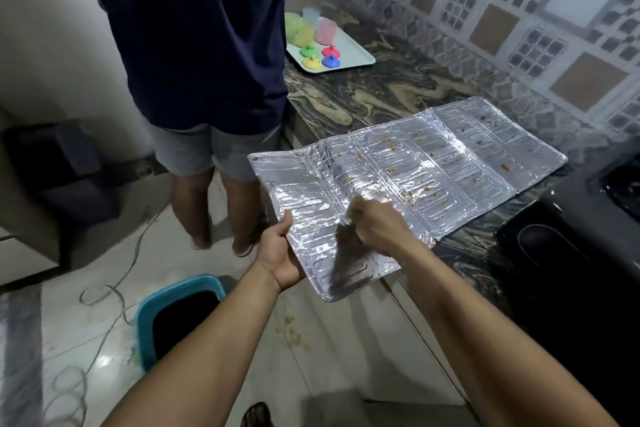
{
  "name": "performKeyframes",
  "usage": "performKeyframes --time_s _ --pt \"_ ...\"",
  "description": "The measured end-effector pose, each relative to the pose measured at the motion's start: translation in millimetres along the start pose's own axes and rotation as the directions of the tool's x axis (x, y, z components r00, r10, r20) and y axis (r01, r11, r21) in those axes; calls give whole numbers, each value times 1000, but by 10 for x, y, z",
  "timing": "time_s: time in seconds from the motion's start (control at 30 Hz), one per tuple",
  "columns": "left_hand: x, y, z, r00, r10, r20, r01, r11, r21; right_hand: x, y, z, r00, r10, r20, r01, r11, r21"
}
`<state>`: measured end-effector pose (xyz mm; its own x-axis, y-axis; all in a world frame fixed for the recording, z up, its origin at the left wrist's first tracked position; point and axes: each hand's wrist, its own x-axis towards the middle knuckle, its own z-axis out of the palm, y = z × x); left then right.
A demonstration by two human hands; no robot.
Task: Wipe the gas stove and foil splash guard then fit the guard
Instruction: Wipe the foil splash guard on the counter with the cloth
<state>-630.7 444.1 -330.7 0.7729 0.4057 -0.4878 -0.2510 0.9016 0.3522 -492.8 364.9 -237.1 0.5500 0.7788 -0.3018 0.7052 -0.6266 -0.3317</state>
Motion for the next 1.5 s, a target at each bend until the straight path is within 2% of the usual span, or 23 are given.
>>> performKeyframes --time_s 0.1,0.23,0.33,0.37,0.43,0.53,0.6,0.73,0.83,0.93,1.0,1.07,1.13,1.2,1.27,1.37,1.43,1.5 --pt "6 26 29 996 -78 44 78 997 0 -247 -259 142 984 -32 174 22 998 60" --pt "2 51 2 982 -167 90 169 986 -11 -600 -466 257 970 -164 182 148 984 98" --pt "-14 74 13 986 -60 154 71 996 -63 -714 -452 183 920 -245 306 197 964 178" --pt "-18 90 27 985 -24 171 39 996 -82 -697 -403 126 921 -237 309 167 957 238" --pt "-19 120 42 984 16 175 0 996 -88 -580 -277 13 963 -174 206 105 945 309" --pt "-37 125 47 987 -6 159 18 997 -69 -320 -149 -8 987 -161 30 148 956 253" --pt "-39 146 56 987 -43 153 49 998 -35 -294 -226 77 968 -247 37 235 951 199" --pt "3 186 40 990 -48 131 47 999 11 -573 -316 261 897 -419 144 405 907 114" --pt "10 165 23 992 -33 123 31 999 11 -741 -115 326 878 -385 286 373 923 99" --pt "25 182 9 993 -23 113 22 1000 5 -721 141 123 880 -267 393 250 964 95" --pt "31 229 20 996 23 86 -25 999 23 -555 332 -93 938 -149 311 98 980 176" --pt "41 281 42 994 61 88 -64 998 25 -296 574 -242 994 -44 99 19 970 243" --pt "56 323 72 993 84 79 -86 996 26 -88 680 -317 994 45 -97 -36 995 98" --pt "95 349 80 993 96 64 -99 994 48 -2 689 -276 977 143 -158 -143 990 11" --pt "115 357 95 993 103 48 -107 992 70 -22 562 -131 984 149 -99 -158 983 -95" --pt "164 348 106 992 123 31 -125 989 83 -170 307 252 999 10 38 -2 976 -220" --pt "189 351 104 993 116 24 -117 990 83 -355 107 323 988 -27 152 44 993 -108" --pt "199 368 88 996 84 28 -86 992 87 -452 24 221 957 -25 288 -36 978 207"
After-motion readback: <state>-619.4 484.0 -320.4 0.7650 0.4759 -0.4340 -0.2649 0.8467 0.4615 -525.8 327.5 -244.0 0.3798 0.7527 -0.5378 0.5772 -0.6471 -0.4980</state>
